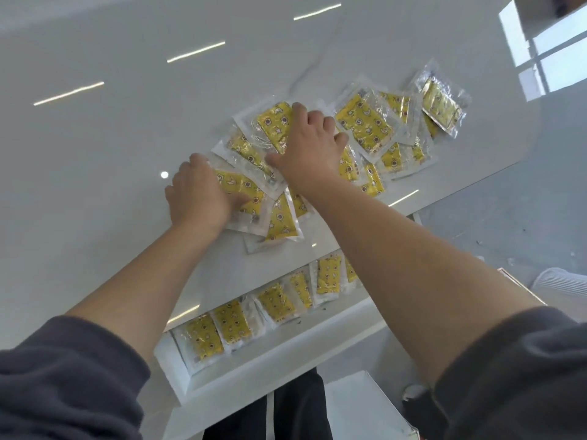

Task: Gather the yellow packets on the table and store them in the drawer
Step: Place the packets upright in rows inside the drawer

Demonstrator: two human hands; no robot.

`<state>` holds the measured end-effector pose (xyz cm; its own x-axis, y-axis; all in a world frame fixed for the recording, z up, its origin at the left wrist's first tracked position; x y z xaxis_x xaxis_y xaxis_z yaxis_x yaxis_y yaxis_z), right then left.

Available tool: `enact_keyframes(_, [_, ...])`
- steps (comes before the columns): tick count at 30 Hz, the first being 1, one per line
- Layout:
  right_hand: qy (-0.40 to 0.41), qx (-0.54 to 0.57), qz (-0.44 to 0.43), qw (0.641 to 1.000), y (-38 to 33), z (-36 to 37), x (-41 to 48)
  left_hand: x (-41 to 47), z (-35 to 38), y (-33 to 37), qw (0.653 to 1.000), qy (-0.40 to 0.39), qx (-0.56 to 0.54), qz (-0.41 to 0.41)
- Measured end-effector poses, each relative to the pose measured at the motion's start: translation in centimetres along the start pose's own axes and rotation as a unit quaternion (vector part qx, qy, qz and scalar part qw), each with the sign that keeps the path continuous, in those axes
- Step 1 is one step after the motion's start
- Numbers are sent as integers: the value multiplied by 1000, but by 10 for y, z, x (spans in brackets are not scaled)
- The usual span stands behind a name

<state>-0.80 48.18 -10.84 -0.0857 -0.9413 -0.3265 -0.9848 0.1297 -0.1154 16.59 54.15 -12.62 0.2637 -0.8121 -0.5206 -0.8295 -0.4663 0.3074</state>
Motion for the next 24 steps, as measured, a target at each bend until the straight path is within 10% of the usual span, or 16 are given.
enact_keyframes(14, [-136, -16, -98, 986, -37, 3, 23, 22, 1, 0, 973, -140, -181, 20])
enact_keyframes(19, [-144, 176, -65, 972, -24, -18, 11, 7, -5, 8, 953, -243, -163, 84])
enact_keyframes(24, [-170, 439, 42, 881, 21, -28, -26, -17, 2, 39, 935, -259, 11, 241])
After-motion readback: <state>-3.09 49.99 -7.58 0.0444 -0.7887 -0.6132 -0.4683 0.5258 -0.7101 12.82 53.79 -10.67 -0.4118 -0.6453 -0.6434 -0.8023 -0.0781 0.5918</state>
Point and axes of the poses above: each hand's wrist, its own x-axis towards the middle knuckle, its own z-axis out of the palm, y = z × x, the point moved 7 cm from there along x, towards the middle knuckle, and after that the axes turned 2 degrees about -z, right-handed, at the moved point
